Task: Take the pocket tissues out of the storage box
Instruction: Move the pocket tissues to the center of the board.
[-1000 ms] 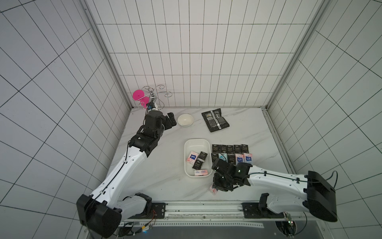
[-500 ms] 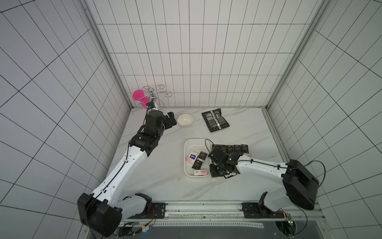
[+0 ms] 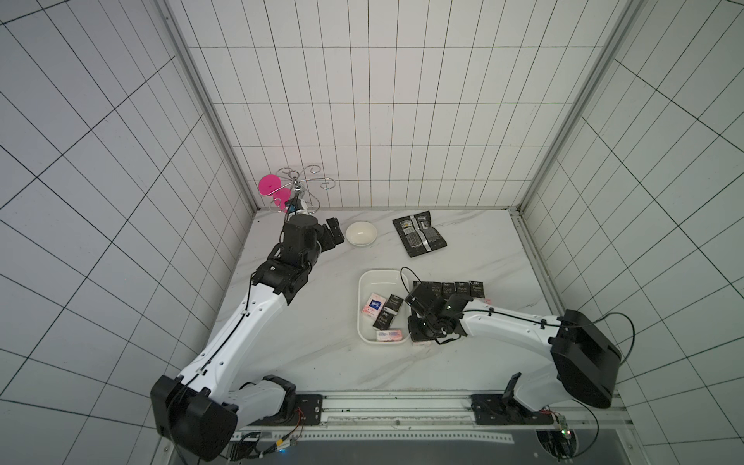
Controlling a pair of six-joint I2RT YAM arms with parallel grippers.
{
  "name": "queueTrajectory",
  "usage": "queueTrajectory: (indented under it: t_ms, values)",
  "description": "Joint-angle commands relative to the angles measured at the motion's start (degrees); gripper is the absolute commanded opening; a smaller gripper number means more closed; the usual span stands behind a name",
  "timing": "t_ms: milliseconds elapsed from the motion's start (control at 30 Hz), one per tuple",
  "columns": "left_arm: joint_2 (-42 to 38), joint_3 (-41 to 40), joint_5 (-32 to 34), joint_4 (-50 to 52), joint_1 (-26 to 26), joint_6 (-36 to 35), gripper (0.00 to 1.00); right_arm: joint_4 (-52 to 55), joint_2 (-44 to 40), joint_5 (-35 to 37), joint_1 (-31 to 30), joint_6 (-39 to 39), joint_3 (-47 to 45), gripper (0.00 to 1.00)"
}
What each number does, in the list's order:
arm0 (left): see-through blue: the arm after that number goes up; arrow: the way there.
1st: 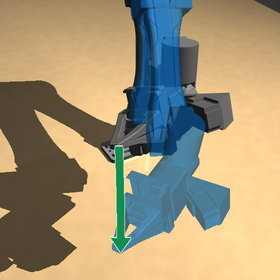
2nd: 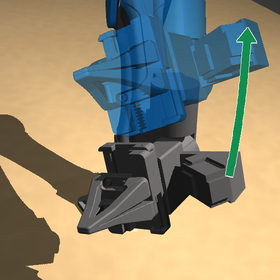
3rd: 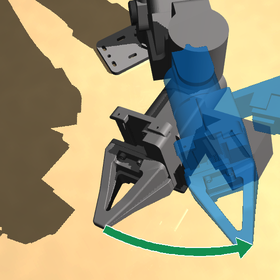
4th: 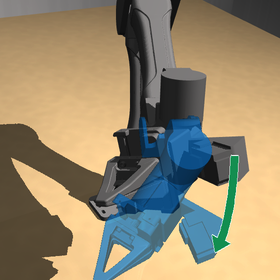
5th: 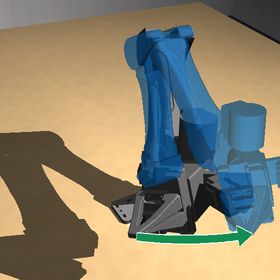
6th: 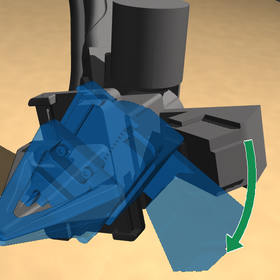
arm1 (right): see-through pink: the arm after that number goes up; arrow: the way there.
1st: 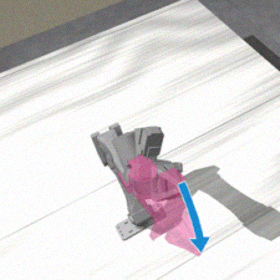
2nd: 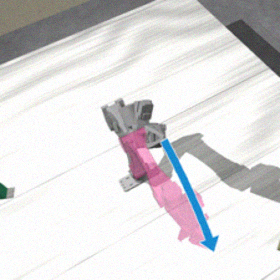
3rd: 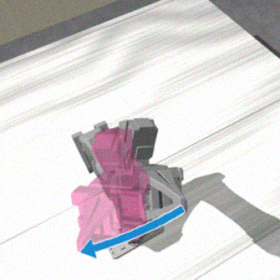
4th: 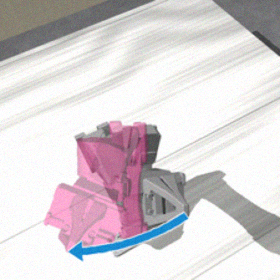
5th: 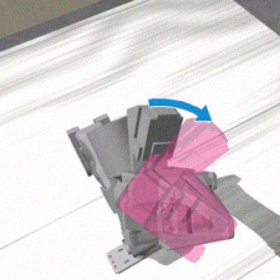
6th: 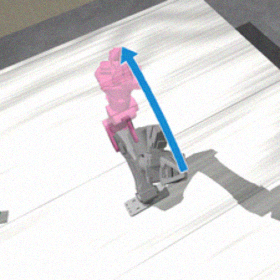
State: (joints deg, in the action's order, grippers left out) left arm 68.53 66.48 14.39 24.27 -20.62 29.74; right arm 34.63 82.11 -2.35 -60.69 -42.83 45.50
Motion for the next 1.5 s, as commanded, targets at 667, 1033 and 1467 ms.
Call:
queueTrajectory:
  t_ms: [667,1033,1467]
  values:
    - [0.3,-0.5,0.9,-0.5,-0.2,-0.5,0.99,-5.6,3.9,-1.1,2.7,1.9,4.9,0.11]
    - [0.5,-0.5,1.0,-0.5,-0.2,-0.7,0.98,-5.7,3.5,-1.4,3.5,1.6,6.0,0.17]
    - [0.5,-0.2,0.7,-0.6,-0.2,-0.4,0.99,1.4,-5.0,0.4,2.7,0.0,7.1,0.27]
